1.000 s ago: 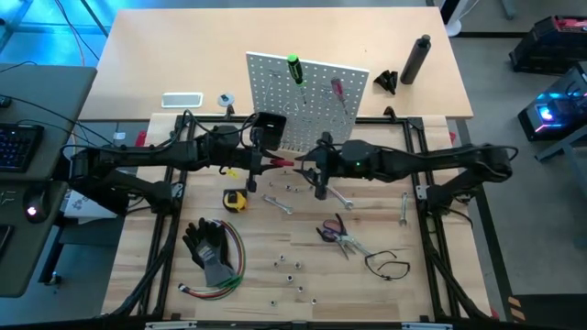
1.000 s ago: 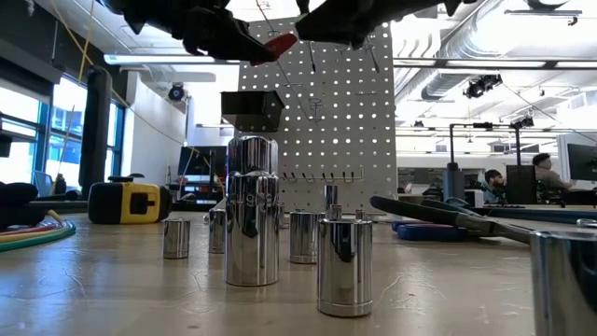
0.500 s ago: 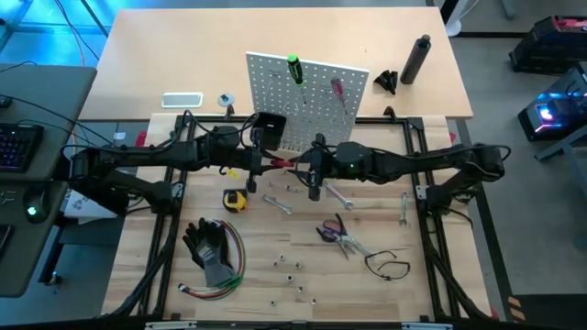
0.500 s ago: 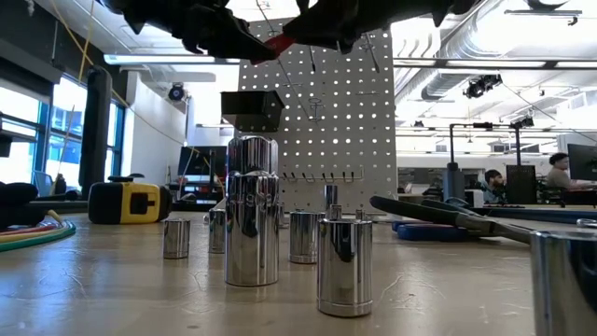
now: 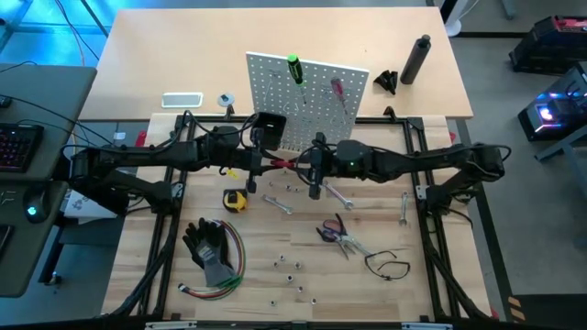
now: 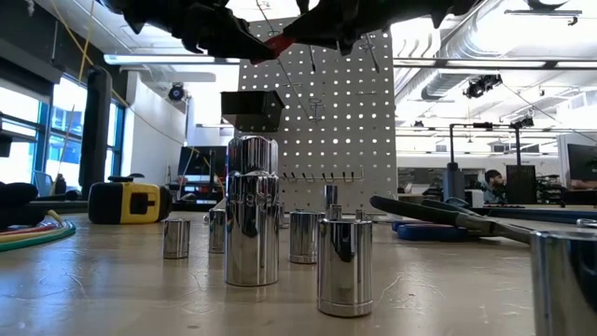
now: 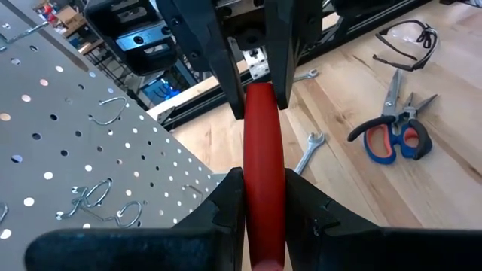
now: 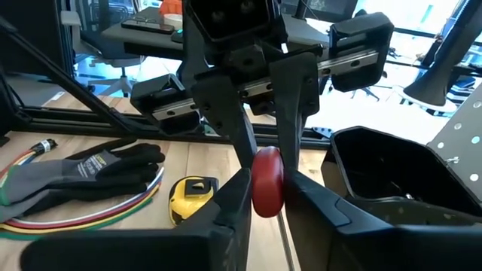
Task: Hang tools onto peg board
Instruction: Hang the red allen wrench on the white peg board
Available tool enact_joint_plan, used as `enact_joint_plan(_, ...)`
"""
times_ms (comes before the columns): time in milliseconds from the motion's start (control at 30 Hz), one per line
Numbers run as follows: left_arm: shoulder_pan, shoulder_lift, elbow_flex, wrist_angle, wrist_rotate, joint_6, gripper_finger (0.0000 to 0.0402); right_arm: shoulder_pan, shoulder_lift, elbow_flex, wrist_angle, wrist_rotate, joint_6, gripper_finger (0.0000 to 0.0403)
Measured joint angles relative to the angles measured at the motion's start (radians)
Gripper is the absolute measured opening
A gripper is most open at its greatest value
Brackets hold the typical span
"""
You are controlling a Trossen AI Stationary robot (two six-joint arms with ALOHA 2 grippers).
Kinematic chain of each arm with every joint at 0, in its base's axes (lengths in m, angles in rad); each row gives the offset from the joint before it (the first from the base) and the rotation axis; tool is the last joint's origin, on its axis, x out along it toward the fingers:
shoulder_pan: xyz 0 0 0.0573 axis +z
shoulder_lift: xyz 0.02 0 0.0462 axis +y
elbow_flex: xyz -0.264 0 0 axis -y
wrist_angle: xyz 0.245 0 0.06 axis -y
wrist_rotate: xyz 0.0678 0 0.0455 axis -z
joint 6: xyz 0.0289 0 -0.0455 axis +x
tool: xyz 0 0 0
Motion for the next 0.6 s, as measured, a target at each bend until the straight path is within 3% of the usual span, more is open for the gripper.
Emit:
enact_joint_plan(367,0.0,0.0,0.0,-0.002,-0.001,-0.025,0.0054,-0.002,0.0,0.0,-0.002,-0.002,-0.001,0.0035)
enact_joint_plan(600,0.0,-0.001,0.0,0.008,-0.023,-0.048,0.0103,-0.002,-0.002,0.0,0.025,0.004,0.004,0.0032)
